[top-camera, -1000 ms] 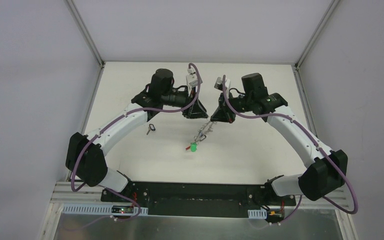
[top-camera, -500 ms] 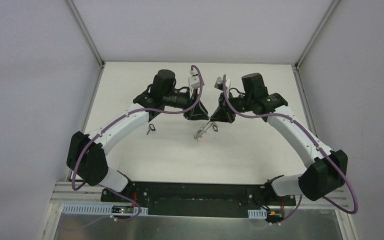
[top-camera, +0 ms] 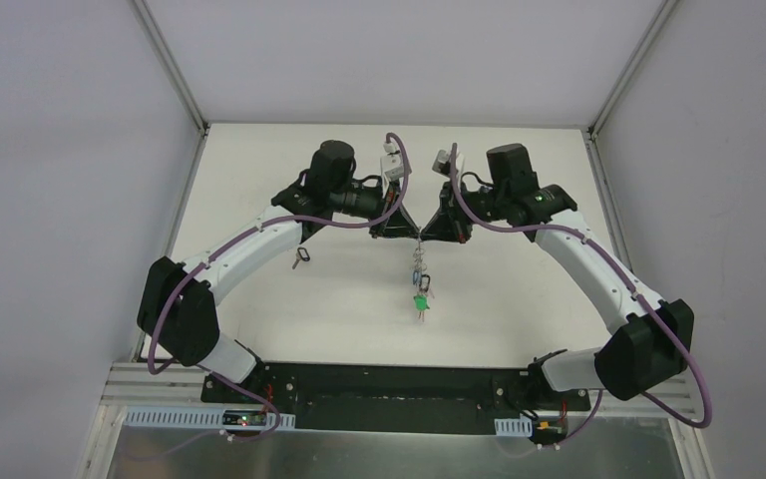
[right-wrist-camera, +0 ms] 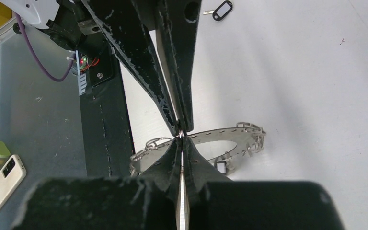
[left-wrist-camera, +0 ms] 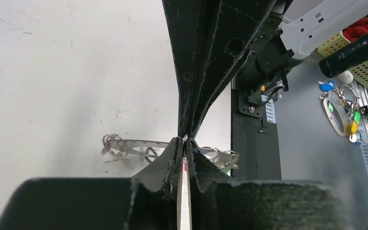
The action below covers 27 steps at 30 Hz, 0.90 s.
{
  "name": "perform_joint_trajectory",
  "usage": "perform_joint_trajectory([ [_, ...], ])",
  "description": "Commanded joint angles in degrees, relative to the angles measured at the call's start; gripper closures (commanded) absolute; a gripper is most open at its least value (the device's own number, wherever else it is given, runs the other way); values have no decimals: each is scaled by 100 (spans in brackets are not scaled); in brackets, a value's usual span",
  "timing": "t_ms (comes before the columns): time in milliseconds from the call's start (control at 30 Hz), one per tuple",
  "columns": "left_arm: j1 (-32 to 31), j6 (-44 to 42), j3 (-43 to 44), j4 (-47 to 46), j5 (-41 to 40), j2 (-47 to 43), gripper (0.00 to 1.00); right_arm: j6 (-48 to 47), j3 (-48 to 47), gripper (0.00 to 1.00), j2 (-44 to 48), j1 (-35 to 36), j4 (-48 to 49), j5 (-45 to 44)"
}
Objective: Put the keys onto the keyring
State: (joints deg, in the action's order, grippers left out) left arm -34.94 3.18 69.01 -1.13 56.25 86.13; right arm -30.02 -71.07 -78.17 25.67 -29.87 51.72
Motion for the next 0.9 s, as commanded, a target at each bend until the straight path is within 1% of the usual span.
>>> perform_joint_trajectory([
  [0, -57, -81, -52, -168, 236, -8, 98, 150, -138, 100, 117, -62, 360, 320],
  [33, -57, -69, -42, -173, 257, -2, 100, 192, -127, 100, 117, -78, 394, 339],
  [167, -57, 74, 16, -177, 256, -6, 100, 355, -110, 100, 113, -122, 511, 439],
  [267, -57, 335, 74, -234, 176, -22, 100, 551, -29, 99, 137, -175, 678, 473],
  [333, -50, 636, 86, -371, 114, -42, 100, 727, 72, 90, 168, -273, 854, 570],
  [400, -36, 1069, 44, -679, 109, -56, 100, 1060, 290, 78, 241, -466, 1231, 717],
  [467, -11, 1655, -106, -1266, 107, -77, 100, 1600, 599, 73, 373, -708, 1795, 923],
  [500, 10, 1983, -209, -1643, 111, -74, 100, 1835, 728, 72, 419, -825, 2078, 1024],
  [567, 43, 2651, -371, -2380, 115, -41, 100, 2249, 951, 71, 478, -1029, 2542, 1264],
  [633, 44, 3201, -460, -2836, 82, 9, 100, 2567, 1145, 70, 520, -1136, 2921, 1479],
  [700, 48, 3448, -495, -3103, 65, 54, 100, 2748, 1264, 69, 539, -1174, 3234, 1639],
  [800, 49, 3662, -554, -3378, 34, 103, 100, 2861, 1350, 69, 542, -1186, 3427, 1773],
  [833, 49, 3747, -594, -3505, 35, 120, 100, 2888, 1369, 69, 536, -1187, 3500, 1785],
  [867, 49, 3819, -625, -3603, 26, 137, 100, 2906, 1387, 72, 527, -1186, 3545, 1827],
])
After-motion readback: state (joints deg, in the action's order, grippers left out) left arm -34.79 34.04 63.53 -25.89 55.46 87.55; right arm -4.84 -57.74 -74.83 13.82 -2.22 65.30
